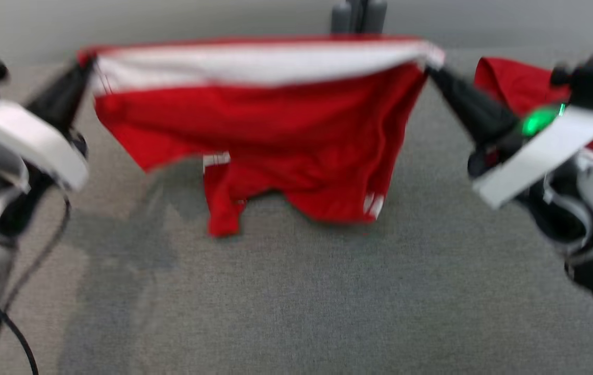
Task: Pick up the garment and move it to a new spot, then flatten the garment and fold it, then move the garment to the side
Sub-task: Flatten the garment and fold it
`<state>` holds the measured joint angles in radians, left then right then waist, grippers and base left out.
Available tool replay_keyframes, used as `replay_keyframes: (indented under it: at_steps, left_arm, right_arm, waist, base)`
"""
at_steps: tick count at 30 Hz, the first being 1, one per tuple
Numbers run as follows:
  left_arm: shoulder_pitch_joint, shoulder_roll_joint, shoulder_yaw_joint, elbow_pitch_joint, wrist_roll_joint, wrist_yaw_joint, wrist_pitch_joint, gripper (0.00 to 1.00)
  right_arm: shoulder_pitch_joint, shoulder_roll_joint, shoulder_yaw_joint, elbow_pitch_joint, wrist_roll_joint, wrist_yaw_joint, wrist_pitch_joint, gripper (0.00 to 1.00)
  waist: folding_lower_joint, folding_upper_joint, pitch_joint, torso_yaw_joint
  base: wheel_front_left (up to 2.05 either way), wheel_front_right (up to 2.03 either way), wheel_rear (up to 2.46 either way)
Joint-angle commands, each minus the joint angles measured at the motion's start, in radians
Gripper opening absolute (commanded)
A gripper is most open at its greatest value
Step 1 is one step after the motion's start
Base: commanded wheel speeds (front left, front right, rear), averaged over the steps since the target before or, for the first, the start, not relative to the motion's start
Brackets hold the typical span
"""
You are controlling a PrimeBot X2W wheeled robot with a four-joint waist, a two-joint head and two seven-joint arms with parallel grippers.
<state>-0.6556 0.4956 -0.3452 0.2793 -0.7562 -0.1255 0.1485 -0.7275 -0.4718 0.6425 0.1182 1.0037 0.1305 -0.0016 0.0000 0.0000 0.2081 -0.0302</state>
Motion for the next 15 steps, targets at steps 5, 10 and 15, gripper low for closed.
replay_keyframes:
  at_steps: [5, 10, 15]
  left_arm:
    - [-0.352, 0.074, -0.118, 0.093, -0.016, -0.007, -0.059, 0.0]
    - [-0.561, 0.113, -0.21, 0.151, -0.043, -0.006, -0.077, 0.0]
    - [-0.805, 0.131, -0.286, 0.232, -0.084, -0.006, -0.13, 0.0]
  right_arm:
    - [-0.333, 0.054, -0.007, 0.113, -0.028, 0.001, -0.088, 0.0]
    - [-0.537, 0.111, -0.007, 0.219, -0.049, 0.001, -0.145, 0.0]
    - [-0.777, 0.195, -0.044, 0.365, -0.072, 0.001, -0.231, 0.0]
  waist:
    - [0.0, 0.0, 0.248, -0.027]
    - [0.0, 0.0, 0.327, -0.038]
    - [0.0, 0.0, 0.404, -0.052]
  base:
    - [0.0, 0.0, 0.0]
    - [0.0, 0.0, 0.0]
    - [0.0, 0.0, 0.0]
